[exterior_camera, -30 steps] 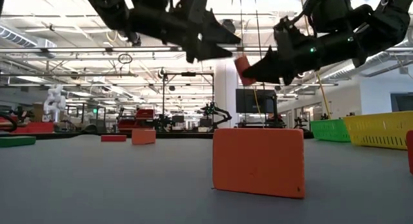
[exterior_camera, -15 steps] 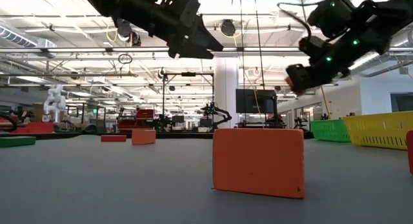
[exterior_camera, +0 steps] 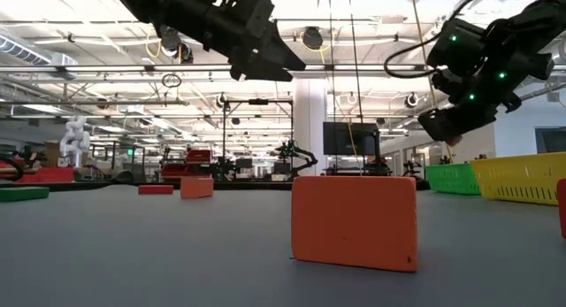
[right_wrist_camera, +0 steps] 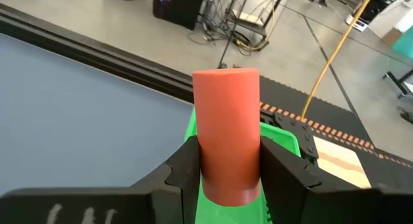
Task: Sort & place blocks by color
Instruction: Put top right orange block into the green basket, then put top left orange block into the green basket
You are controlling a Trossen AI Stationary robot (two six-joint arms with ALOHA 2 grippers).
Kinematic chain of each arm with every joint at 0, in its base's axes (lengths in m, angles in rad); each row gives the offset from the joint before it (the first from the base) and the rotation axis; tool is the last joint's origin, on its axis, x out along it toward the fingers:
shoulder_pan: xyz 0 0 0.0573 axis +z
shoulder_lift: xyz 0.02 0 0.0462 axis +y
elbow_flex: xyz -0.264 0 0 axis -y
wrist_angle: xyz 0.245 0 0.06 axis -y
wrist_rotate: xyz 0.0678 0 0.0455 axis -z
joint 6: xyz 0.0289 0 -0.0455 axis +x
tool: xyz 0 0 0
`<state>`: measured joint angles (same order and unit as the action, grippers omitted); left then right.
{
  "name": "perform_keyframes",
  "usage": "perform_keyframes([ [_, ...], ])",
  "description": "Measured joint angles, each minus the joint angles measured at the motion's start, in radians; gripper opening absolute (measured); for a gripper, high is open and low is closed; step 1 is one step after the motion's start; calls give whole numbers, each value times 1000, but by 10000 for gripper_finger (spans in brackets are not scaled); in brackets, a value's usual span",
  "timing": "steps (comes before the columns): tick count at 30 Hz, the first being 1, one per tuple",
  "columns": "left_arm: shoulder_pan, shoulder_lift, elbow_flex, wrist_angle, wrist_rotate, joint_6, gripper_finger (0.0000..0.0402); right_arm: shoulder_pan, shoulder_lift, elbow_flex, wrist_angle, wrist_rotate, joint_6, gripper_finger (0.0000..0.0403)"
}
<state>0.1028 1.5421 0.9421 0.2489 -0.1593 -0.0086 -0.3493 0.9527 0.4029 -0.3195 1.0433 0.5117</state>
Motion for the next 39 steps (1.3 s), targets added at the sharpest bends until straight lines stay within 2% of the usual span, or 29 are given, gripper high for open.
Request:
perform_keyframes([
  [6,0,0,0,0,0,0,275,-18,0,-16,0,-3,38,121],
  [13,0,0,0,-38,0,0,276,-18,0,-24,0,-4,52,241],
  [16,3,0,0,-57,0,0,276,-18,0,-24,0,-4,52,277],
  [20,10,0,0,-90,-2,-1,276,-18,-2,-24,0,-3,42,304],
  [26,29,-17,0,-249,-67,-26,276,-16,-29,-24,74,-16,-1,312],
  [29,46,-38,0,-365,-106,-85,276,-16,-42,-24,241,-165,-95,312],
  [32,70,-59,0,-494,-134,-187,276,-16,-43,-24,461,-435,-192,312],
  [35,92,-69,0,-654,-136,-317,276,-15,-21,-24,664,-694,-216,313],
  [37,102,-59,0,-733,-140,-398,276,-15,-2,-24,746,-775,-211,313],
  [39,107,-38,0,-790,-158,-456,276,-10,20,-24,803,-807,-211,313],
])
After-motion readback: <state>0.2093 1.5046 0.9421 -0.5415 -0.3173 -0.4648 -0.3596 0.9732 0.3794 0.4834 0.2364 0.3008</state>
